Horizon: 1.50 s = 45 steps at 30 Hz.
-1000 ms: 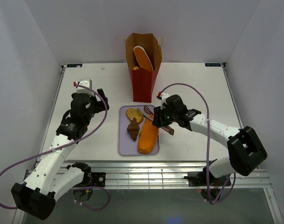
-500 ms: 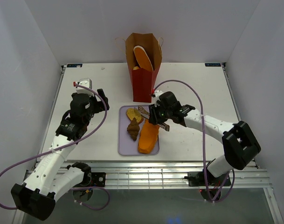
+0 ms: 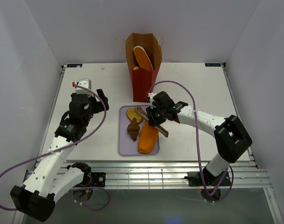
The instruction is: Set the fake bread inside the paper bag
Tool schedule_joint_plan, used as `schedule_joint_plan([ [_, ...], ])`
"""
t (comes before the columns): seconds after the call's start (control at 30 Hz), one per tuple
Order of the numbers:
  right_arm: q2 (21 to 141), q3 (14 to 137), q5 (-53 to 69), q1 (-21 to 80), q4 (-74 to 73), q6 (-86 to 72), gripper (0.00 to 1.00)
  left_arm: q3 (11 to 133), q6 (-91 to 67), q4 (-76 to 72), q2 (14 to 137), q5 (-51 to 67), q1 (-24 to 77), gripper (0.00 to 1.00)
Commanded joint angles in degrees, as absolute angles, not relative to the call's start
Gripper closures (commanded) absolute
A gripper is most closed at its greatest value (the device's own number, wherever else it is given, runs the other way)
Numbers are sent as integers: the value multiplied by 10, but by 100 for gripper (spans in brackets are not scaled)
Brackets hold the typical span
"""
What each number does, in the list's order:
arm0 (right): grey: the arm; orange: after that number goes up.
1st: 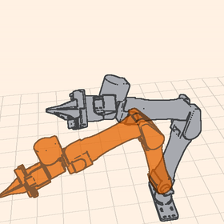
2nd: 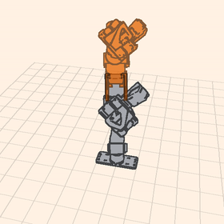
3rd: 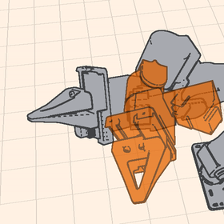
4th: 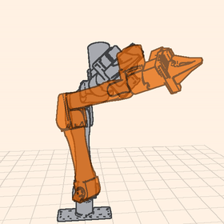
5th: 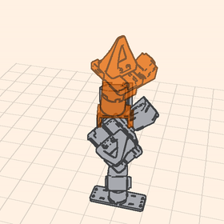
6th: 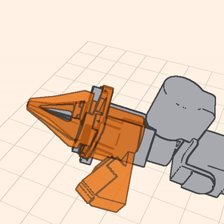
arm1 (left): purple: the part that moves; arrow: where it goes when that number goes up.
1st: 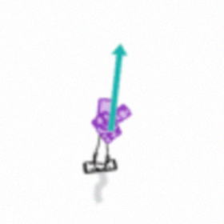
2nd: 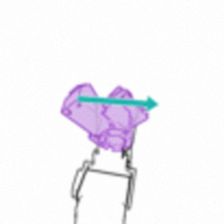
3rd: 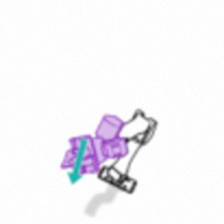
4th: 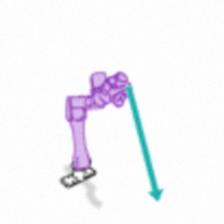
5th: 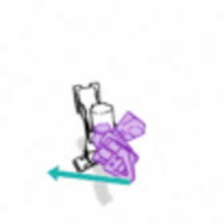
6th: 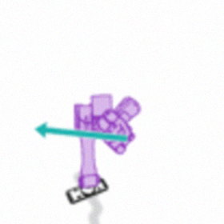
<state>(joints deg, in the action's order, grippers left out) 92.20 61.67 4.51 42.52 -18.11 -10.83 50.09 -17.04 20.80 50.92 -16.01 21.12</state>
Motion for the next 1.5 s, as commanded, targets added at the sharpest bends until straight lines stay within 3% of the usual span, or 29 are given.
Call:
schedule_joint_plan([
  [0.0,927,650,31,429,-207,-95,61,504,-173,202,495,-155,213,2],
  [0.57,933,705,34,429,-235,-91,75,502,-173,202,491,-156,213,2],
  [1.47,875,779,3,429,-299,-70,79,499,-174,201,494,-153,213,2],
])
